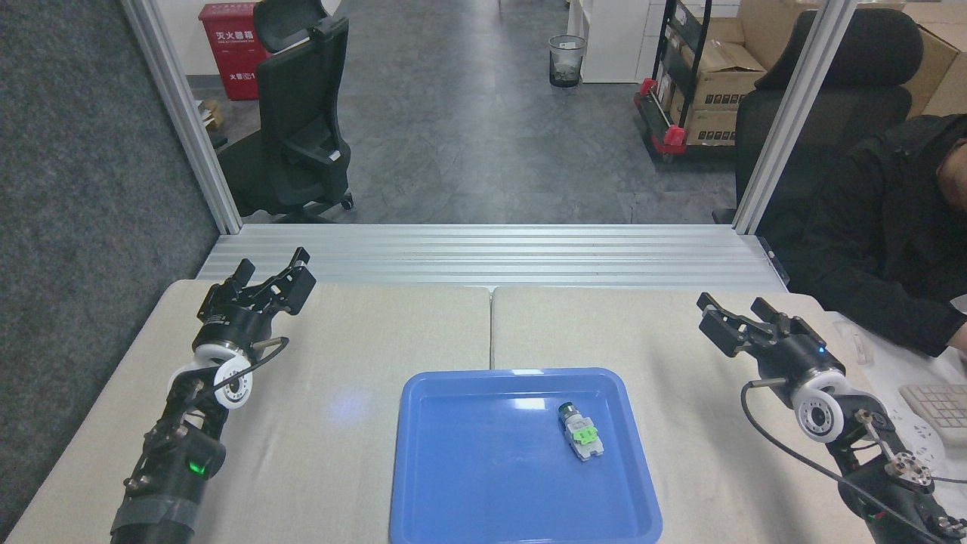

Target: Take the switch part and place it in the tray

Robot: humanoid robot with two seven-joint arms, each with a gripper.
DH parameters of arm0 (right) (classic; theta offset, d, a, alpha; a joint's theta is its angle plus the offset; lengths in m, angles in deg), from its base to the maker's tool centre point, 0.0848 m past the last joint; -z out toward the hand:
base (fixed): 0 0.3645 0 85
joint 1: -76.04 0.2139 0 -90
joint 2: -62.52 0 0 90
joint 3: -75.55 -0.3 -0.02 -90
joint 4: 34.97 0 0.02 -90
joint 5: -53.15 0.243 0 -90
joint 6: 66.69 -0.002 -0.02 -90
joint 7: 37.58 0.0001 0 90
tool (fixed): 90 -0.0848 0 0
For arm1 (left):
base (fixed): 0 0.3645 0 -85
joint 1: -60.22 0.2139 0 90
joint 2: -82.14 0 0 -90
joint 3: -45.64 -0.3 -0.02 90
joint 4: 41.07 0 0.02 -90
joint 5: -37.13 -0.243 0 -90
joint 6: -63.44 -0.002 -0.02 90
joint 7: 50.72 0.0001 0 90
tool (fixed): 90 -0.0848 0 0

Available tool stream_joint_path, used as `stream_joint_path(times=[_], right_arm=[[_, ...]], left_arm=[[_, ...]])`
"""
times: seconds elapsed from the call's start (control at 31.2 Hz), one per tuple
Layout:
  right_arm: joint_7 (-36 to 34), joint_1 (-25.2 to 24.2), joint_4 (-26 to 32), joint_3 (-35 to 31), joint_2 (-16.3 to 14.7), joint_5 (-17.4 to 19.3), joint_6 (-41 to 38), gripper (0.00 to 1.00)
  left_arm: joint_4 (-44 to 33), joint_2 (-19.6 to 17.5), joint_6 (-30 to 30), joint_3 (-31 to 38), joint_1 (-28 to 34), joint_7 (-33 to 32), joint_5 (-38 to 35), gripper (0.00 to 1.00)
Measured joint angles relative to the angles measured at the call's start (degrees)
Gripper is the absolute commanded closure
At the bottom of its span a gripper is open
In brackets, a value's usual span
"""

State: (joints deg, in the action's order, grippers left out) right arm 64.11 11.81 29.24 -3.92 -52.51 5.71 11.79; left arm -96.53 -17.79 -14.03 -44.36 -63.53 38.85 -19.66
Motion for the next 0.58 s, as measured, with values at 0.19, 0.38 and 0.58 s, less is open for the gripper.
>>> stream_joint_path(times=[0.19,0.38,0.58], right_arm=[[-1.7,0.2,-1.5,-1.0,-0.2,-2.5,0.1,0.01],[-3.6,0.4,-2.5,-1.8,-0.5,-4.8,0.4,0.01],[-5.2,0.3,-3.2,-2.3,-0.6,-8.8,0.7,0.01]], left_arm=[[0.0,0.0,0.0,0.0,0.0,0.0,0.0,0.0],[0.0,0.0,0.0,0.0,0.0,0.0,0.0,0.0],[0.0,0.0,0.0,0.0,0.0,0.0,0.0,0.0]])
